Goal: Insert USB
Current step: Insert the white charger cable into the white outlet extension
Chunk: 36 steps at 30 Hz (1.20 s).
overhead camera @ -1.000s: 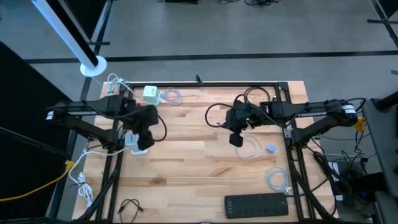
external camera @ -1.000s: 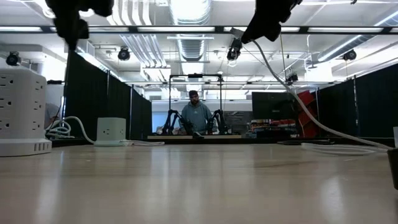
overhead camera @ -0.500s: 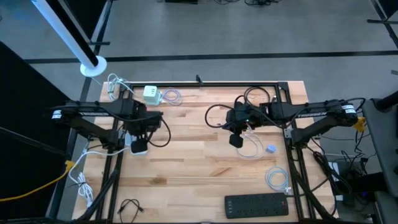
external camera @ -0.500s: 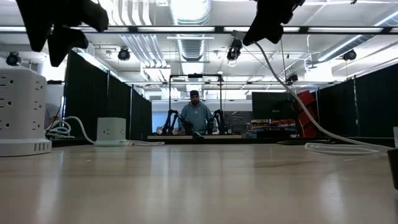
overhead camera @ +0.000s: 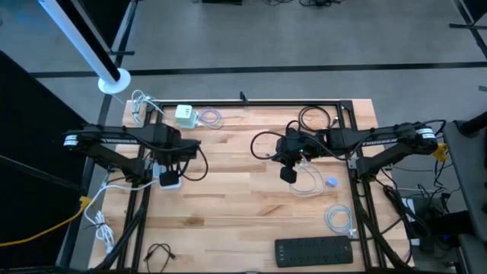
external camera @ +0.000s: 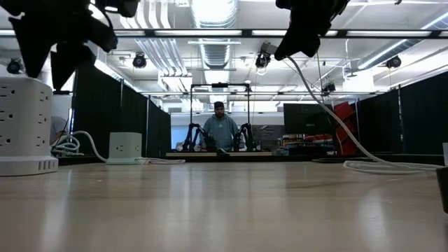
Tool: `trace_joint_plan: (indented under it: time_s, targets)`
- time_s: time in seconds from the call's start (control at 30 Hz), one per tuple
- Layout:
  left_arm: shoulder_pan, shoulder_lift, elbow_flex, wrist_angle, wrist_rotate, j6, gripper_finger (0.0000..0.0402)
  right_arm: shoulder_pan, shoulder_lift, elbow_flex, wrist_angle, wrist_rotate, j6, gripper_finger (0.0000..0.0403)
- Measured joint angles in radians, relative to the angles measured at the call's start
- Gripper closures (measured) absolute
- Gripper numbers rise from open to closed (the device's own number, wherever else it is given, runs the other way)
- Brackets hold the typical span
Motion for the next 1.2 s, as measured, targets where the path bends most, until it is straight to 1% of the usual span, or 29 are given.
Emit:
trace_joint_plan:
  time_s: [0.23, 0.43, 0.5, 0.57, 0.67, 0.77, 0.83, 0.97, 1.07, 1.2]
  targets:
    - [0.0, 0.002, -0.111, 0.004, 0.012, -0.007, 0.0066, 0.001, 0.0, -0.001, 0.0, -0.023, 0.014, 0.0401]
    - [0.0, 0.003, -0.207, 0.0, 0.023, -0.007, 0.0069, 0.005, 0.0, -0.001, 0.004, -0.023, 0.023, 0.0401]
    - [0.0, 0.003, -0.228, 0.001, 0.025, -0.007, 0.0084, 0.005, 0.0, -0.001, 0.004, -0.023, 0.024, 0.0401]
    - [0.0, 0.003, -0.242, 0.002, 0.029, -0.002, 0.0115, 0.005, 0.0, -0.001, 0.004, -0.023, 0.026, 0.0401]
    - [0.0, 0.001, -0.25, 0.026, 0.033, 0.001, 0.0112, 0.005, 0.0, -0.001, 0.005, -0.023, 0.025, 0.0401]
    - [0.0, 0.001, -0.239, 0.054, 0.034, 0.001, 0.0113, 0.005, 0.0, -0.001, 0.005, -0.023, 0.021, 0.0401]
    - [-0.001, 0.001, -0.209, 0.093, 0.029, -0.011, 0.0113, 0.005, 0.0, -0.001, 0.006, -0.023, 0.008, 0.0401]
    - [-0.021, 0.007, -0.115, 0.261, -0.012, -0.033, 0.0116, 0.004, 0.004, -0.001, 0.006, -0.015, -0.027, 0.0401]
    - [-0.039, 0.003, -0.024, 0.36, -0.02, -0.033, 0.0119, 0.004, 0.017, -0.002, 0.007, -0.015, -0.052, 0.0401]
    - [-0.079, 0.012, 0.044, 0.534, -0.015, 0.06, 0.0122, 0.004, 0.041, -0.007, 0.008, -0.015, -0.064, 0.0401]
